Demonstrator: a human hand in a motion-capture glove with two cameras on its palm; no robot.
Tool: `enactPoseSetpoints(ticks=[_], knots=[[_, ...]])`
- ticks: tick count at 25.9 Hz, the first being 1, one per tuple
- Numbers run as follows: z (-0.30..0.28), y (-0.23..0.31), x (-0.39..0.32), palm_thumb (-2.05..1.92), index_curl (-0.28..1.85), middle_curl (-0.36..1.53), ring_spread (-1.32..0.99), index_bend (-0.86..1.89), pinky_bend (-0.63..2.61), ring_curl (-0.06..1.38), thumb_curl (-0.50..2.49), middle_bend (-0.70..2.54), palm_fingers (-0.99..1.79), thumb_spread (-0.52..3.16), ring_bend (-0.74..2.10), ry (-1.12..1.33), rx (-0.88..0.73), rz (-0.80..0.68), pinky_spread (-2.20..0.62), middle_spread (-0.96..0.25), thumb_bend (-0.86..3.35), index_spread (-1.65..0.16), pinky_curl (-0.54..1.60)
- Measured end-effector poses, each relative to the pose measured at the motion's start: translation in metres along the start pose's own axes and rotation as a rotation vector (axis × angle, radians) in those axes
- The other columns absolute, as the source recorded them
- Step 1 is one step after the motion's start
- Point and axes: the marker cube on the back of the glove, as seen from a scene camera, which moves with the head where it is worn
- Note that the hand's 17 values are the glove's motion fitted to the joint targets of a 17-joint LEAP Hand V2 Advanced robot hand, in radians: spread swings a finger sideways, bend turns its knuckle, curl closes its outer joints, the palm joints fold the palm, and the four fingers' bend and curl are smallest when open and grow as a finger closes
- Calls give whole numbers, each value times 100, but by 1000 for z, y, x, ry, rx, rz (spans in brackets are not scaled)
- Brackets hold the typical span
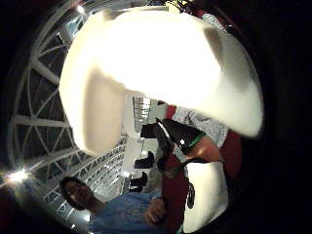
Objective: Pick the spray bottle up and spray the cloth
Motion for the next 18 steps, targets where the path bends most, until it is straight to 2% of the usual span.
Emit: enactPoseSetpoints(ticks=[5, 10, 18], knots=[[7, -13, 4, 69, 18, 36, 8, 14, 47, 31, 34, 24, 47, 99, 41, -9, 35, -34, 27, 4, -1, -37, 38], [8, -19, 6, 81, 24, 38, 2, 24, 26, 31, 39, 31, 78, 96, 49, -6, 74, -85, 27, -1, 3, -34, 31], [0, -21, -6, 82, 28, 41, -4, 14, 20, 37, 43, 32, 105, 94, 59, -53, -46, -163, 24, -5, -2, -31, 30]])
